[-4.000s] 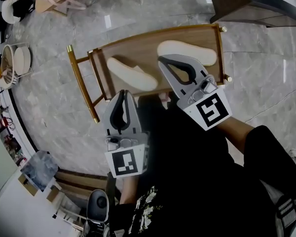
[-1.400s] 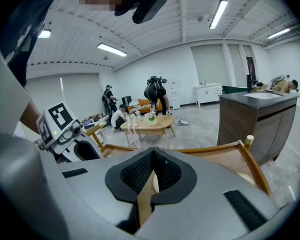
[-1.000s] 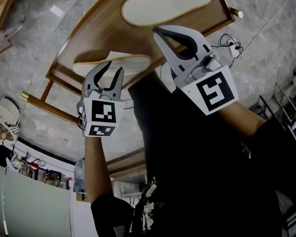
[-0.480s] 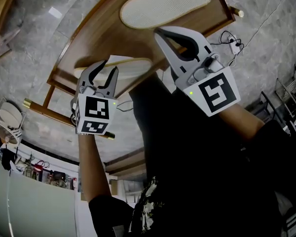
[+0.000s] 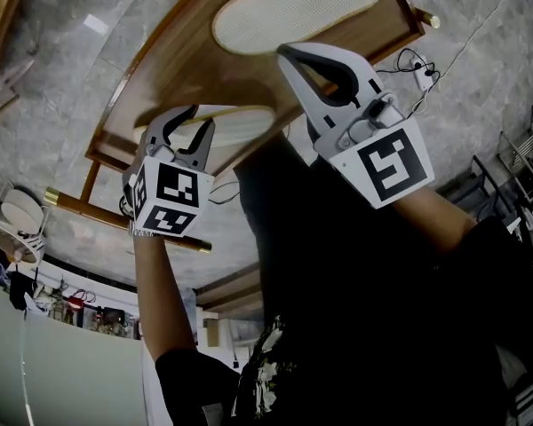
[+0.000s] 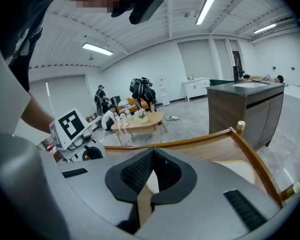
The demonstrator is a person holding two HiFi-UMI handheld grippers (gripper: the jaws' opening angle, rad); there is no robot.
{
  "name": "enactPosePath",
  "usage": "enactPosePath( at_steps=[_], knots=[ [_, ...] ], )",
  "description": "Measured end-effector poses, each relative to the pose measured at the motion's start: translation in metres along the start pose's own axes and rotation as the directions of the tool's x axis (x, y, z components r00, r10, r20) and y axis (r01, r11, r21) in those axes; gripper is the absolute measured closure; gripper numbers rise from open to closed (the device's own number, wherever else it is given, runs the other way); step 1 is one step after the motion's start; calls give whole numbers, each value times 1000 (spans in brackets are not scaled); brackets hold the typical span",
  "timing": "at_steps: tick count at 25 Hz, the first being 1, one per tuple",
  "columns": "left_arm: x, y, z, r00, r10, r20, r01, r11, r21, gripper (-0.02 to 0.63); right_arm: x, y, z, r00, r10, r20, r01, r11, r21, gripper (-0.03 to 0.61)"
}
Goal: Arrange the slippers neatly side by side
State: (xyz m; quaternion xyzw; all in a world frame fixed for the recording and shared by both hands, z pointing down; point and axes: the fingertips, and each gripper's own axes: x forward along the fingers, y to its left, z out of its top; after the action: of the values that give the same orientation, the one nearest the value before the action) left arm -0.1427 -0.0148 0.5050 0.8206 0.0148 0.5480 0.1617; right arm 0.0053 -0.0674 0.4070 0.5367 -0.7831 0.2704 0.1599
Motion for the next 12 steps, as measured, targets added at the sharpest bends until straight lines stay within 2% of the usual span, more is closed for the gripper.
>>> enactPosePath(
  at_steps=[5, 12],
  knots=[
    [4, -13, -2, 986, -143, -81, 149, 987, 66, 488, 2, 3, 1, 1000, 13, 0, -13, 1000, 7, 580],
    [11, -13, -1, 985, -136, -104, 144, 987, 75, 497, 1, 11, -2, 999, 36, -15, -36, 999, 24, 580]
  ],
)
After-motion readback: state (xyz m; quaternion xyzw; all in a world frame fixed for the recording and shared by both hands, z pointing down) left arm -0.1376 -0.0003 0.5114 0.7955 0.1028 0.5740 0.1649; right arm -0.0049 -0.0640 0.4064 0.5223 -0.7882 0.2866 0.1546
